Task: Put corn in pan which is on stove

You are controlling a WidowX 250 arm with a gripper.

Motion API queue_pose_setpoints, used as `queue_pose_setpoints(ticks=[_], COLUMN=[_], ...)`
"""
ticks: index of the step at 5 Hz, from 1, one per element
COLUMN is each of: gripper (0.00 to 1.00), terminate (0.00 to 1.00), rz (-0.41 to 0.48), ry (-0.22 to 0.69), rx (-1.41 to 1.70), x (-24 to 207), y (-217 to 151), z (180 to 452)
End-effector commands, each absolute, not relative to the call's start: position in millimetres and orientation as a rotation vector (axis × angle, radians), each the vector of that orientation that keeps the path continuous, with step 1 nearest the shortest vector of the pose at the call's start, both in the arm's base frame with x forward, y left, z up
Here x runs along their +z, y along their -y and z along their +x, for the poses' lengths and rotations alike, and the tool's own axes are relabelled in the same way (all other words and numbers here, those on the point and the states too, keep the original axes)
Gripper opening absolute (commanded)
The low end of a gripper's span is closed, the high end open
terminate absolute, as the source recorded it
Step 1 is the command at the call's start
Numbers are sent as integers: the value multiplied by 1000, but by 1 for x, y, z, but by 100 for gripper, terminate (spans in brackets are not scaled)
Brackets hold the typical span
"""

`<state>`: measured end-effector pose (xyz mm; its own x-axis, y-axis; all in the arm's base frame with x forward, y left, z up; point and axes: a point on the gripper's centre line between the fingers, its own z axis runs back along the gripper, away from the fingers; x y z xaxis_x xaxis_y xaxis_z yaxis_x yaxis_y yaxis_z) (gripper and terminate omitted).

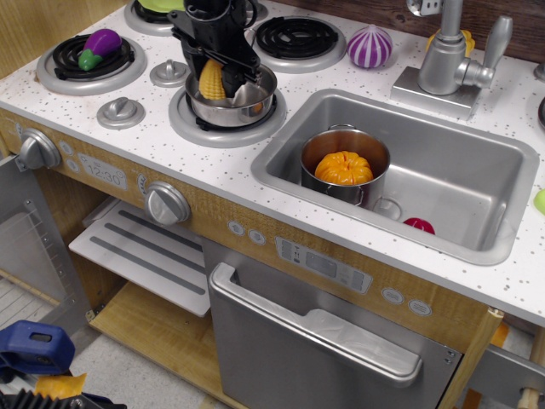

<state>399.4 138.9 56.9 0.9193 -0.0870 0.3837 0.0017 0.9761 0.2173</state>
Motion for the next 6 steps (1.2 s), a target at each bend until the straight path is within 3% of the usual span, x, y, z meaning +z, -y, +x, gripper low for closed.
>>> queue_pose_setpoints(ticks=[1,2,5,6], gripper=[0,100,100,100], terminate=[0,0,0,100], rz=[197,173,151,151], ry=[458,465,473,473], rx=[-70,-94,-82,-82], x=[68,65,60,60], y=[-152,-154,-154,-154], z=[413,416,417,417])
